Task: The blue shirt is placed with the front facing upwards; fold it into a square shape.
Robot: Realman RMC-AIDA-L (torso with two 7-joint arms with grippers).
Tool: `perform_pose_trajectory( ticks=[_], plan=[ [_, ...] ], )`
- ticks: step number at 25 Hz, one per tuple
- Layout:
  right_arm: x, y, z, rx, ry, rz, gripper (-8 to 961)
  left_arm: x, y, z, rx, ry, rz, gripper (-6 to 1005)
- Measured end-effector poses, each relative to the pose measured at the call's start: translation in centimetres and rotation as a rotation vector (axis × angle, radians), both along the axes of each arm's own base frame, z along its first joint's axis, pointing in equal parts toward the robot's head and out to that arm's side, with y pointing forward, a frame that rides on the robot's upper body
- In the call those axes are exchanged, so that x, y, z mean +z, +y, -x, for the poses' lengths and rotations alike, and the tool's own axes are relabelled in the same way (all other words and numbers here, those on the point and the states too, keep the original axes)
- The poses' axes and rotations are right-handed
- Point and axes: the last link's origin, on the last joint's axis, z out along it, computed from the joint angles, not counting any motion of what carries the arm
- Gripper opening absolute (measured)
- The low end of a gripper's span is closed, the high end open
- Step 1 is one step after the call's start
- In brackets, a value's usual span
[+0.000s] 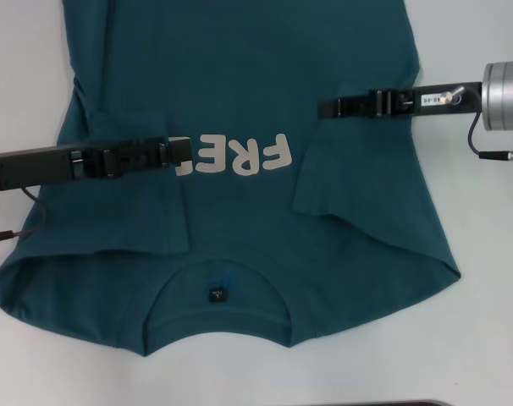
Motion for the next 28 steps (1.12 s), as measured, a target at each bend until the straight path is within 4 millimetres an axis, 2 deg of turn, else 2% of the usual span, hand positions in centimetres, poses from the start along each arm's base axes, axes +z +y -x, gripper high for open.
perform_pose_trajectory(
  ticks=[10, 17, 28],
  plan=[
    [1.7, -0.7, -1.9, -0.039, 0.004, -0.028, 690, 0.1, -0.1, 0.1, 0.003, 0.002, -0.001, 888],
    [3.6, -1.6, -2.6, 0.03, 0.051, -0.071, 728, 0.1, -0.2, 0.2, 0.005, -0.005, 0.0, 889],
    [4.7, -3.5, -3.8, 0.052, 0.099, -0.091, 792, 0.5, -0.8, 0.7, 0.008, -0.001, 0.014, 887]
  ],
)
